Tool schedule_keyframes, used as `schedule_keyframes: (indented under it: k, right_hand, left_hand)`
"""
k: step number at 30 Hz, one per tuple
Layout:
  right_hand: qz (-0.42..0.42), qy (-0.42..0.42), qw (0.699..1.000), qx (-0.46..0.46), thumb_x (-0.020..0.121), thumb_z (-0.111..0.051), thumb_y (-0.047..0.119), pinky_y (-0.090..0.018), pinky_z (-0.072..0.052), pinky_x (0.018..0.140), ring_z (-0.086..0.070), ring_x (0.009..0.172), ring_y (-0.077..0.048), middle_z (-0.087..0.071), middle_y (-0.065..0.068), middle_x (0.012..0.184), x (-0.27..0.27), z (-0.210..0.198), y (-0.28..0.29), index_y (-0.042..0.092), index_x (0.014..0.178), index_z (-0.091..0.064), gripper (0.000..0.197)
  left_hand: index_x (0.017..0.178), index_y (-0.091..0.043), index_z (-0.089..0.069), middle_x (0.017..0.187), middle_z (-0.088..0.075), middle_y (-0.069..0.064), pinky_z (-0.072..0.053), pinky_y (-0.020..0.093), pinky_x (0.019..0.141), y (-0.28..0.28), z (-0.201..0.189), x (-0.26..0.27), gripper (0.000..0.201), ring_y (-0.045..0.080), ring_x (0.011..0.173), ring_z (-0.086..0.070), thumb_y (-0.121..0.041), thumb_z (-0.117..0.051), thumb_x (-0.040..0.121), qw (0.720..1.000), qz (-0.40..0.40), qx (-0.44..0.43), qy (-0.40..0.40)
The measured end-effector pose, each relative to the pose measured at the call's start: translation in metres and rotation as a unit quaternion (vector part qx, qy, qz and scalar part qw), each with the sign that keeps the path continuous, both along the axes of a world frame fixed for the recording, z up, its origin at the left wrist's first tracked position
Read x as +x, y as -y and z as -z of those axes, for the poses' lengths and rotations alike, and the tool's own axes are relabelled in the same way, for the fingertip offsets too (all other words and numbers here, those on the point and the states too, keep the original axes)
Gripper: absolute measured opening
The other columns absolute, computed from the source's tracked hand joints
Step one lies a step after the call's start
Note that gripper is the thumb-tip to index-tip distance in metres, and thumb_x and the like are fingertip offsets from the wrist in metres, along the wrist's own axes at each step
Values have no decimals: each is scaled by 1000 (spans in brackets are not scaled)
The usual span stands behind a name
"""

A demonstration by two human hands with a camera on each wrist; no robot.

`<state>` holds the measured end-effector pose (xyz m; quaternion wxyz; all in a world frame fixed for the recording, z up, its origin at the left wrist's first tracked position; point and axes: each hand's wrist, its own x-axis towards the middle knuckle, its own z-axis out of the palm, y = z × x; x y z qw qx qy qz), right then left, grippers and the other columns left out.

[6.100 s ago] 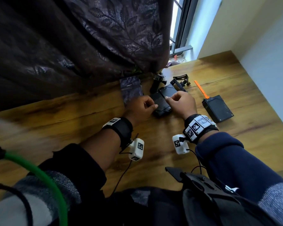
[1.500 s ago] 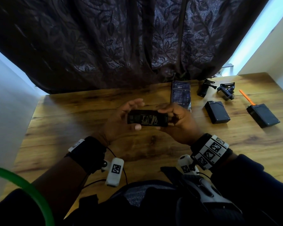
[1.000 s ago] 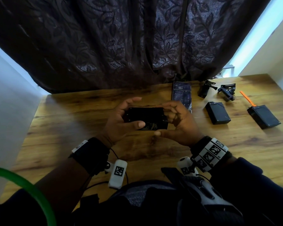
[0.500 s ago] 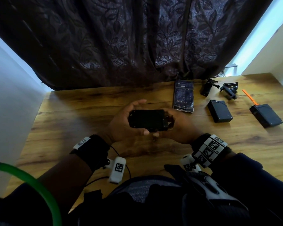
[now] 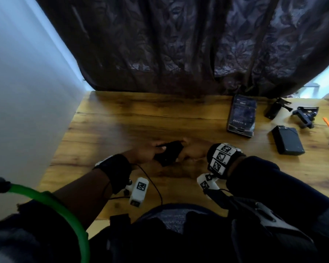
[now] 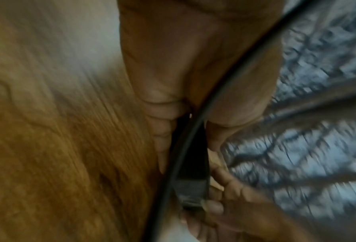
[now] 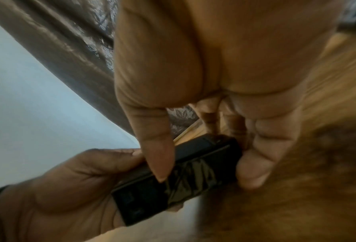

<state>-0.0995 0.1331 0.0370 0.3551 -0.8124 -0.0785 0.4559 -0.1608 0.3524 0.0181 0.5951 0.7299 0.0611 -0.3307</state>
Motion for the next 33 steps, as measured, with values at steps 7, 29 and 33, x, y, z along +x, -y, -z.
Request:
schedule_keyframes:
  k: [7, 29, 33]
  right_hand:
    - [167, 10, 983, 72, 51, -76, 20, -51, -59, 93, -69, 107, -28, -73, -3, 112, 22, 30, -57, 32, 100, -73, 50]
    - [48, 200, 978, 38, 86, -80, 37, -39, -50, 107, -59, 128, -19, -49, 3, 154, 20, 46, -70, 30, 159, -29, 89]
    - [98, 238, 966, -22, 84, -73, 56, -38, -54, 99, -60, 125, -21, -57, 1, 145, 40, 32, -10, 25, 155, -37, 85]
  left_hand:
    - [153, -29, -36, 137, -59, 2, -59, 23, 79, -37, 5, -7, 48, 13, 110, -68, -14, -47, 109, 971, -182, -149, -41]
    - [147, -42, -40, 109, -72, -6, -58, 39, 79, -35, 18, -8, 60, 20, 98, -72, -49, -69, 95, 942, -82, 257, 201]
    - [163, -36, -16, 129, -67, 6, -56, 41, 90, -4, 5, 23, 99, 20, 112, -66, -66, -71, 85, 931, -113, 270, 220]
